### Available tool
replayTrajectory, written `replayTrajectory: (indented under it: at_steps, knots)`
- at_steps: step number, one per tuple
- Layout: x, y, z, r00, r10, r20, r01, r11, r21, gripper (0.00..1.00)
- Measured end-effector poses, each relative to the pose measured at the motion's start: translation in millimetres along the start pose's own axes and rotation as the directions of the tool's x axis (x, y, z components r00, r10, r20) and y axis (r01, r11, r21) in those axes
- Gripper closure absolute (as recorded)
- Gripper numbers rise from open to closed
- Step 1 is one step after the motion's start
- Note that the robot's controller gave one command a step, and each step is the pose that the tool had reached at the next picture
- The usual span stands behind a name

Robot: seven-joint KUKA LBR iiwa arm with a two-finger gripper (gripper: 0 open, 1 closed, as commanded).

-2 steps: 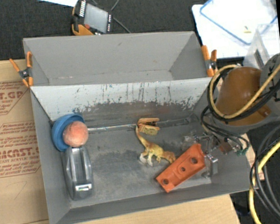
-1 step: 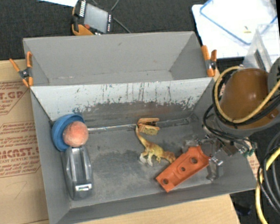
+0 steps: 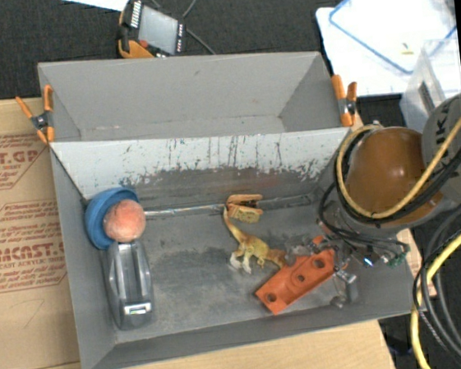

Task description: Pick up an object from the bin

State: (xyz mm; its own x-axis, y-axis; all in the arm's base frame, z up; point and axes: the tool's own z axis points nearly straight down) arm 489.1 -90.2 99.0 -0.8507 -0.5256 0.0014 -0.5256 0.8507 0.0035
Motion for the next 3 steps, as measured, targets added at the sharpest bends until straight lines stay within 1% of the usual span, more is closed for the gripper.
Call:
replayTrajectory:
  at_steps: [1, 2, 3]
  knots:
    - [-7.7, 7.0, 28.7, 0.976, -0.218, 0.009, 0.218, 0.976, 0.014, 0.00]
    - [1.0, 0.1, 28.3, 0.985, -0.170, 0.005, 0.170, 0.985, 0.003, 1.00]
    - [1.0, 0.1, 28.3, 0.985, -0.170, 0.005, 0.170, 0.985, 0.003, 1.00]
